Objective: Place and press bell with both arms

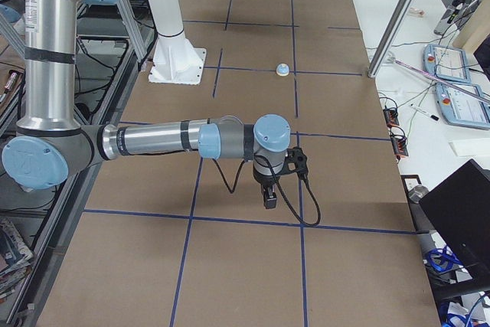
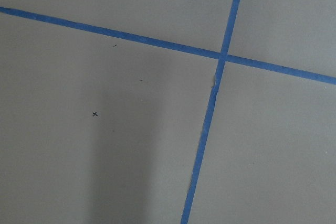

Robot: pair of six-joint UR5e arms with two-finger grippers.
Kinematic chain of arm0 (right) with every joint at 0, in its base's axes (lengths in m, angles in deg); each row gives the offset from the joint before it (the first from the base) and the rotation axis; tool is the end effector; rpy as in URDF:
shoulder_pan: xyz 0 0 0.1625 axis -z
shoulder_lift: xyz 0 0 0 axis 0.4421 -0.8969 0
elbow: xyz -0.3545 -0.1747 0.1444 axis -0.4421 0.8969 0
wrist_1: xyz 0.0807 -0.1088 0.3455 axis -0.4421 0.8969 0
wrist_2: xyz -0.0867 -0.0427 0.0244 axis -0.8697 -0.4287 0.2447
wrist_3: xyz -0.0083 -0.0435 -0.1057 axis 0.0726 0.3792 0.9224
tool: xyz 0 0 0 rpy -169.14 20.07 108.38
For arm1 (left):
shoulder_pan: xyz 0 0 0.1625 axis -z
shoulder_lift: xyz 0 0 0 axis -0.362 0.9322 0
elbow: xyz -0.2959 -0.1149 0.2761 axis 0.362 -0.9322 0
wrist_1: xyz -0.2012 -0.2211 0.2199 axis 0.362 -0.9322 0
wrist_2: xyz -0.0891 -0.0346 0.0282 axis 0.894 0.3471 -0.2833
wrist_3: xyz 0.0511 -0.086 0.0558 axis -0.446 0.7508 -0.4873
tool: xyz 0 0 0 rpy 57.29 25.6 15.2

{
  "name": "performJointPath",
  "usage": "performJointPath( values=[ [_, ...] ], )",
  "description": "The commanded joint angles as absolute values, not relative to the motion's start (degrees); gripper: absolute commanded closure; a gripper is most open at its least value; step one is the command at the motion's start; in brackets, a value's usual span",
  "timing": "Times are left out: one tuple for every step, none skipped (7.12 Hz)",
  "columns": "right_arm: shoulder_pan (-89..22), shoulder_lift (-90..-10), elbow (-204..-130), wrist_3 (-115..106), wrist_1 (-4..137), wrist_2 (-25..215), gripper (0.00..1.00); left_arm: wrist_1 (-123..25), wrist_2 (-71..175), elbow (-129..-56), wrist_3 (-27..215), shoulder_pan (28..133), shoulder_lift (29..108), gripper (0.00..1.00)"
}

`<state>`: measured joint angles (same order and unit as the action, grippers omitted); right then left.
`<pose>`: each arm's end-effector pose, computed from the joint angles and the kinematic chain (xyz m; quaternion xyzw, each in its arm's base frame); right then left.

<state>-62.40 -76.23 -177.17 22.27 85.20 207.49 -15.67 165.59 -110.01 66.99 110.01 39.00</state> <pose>0.0420 -0.4006 0.6166 0.0425 -0.3840 -0.0985 0.9171 -0.0443 -0.3719 0.6051 0.0460 0.3804 0.1124 0.9168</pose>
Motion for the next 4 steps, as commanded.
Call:
performJointPath(
  values=[
    [-62.5,-76.6,-177.1,22.6,85.0,207.1,0.0,-12.6,167.1,-109.5,67.3,110.3,38.0,0.0],
    [-62.5,-76.5,-177.7,22.7,84.9,207.2,0.0,-13.0,166.9,-108.1,67.1,110.0,37.6,0.0],
    [-62.4,-75.7,-177.7,22.5,84.9,207.1,0.0,-13.2,165.7,-108.0,66.8,110.1,36.5,0.0],
    [-62.4,-75.4,-178.1,22.7,85.0,207.1,0.0,-14.0,165.9,-107.3,67.2,109.9,36.1,0.0]
  ],
)
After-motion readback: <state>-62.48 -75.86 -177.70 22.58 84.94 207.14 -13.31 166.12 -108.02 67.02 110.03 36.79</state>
